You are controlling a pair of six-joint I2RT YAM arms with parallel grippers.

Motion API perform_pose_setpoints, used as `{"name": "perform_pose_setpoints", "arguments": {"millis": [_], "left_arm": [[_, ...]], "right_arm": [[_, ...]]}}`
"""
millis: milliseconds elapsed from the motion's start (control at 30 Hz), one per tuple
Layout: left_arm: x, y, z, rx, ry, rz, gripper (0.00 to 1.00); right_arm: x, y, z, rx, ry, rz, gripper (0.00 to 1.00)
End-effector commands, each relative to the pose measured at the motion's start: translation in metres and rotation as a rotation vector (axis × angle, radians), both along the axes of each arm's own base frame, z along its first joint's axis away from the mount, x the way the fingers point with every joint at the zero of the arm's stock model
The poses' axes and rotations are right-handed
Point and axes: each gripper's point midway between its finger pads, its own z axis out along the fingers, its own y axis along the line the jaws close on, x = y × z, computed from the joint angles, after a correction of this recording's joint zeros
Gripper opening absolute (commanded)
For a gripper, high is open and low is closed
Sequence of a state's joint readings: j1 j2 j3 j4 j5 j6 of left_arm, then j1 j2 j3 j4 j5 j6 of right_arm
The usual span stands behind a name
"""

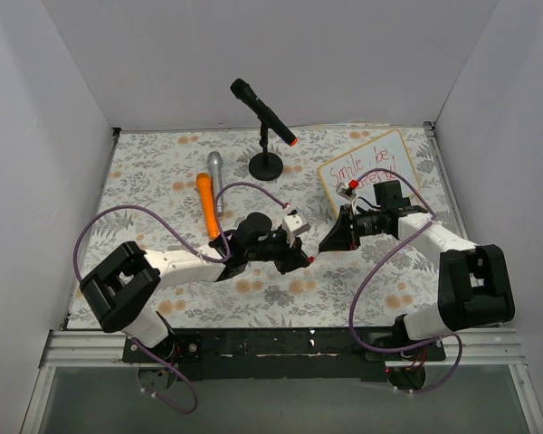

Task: Write a sentence on the whiteboard
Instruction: Insert the whiteboard marker without the cap into the pen cap.

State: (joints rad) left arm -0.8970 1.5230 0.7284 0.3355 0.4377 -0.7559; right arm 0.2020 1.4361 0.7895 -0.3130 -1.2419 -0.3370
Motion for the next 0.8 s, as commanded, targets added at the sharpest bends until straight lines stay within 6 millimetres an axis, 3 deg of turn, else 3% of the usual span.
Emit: {"name": "perform_pose_setpoints", "arguments": {"millis": [0, 333, 533, 767], "left_arm": [[0.012, -0.015, 0.028, -0.09, -0.056, 0.01, 0.0], [0.024, -0.024, 0.021, -0.136, -0.016, 0.082, 0.04], [0.02, -0.014, 0.01, -0.132, 0.012, 0.119, 0.27], [0.014, -0.008, 0.009, -0.142, 0.026, 0.121, 0.43]], "right_arm": [[0.002, 0.007, 0.005, 0.01, -0.016, 0.031, 0.01], [0.005, 0.008, -0.011, -0.039, -0.003, 0.031, 0.01], [0.008, 0.006, -0.014, -0.062, -0.017, 0.019, 0.01], [0.01, 0.005, -0.021, -0.081, -0.01, 0.015, 0.01]]}}
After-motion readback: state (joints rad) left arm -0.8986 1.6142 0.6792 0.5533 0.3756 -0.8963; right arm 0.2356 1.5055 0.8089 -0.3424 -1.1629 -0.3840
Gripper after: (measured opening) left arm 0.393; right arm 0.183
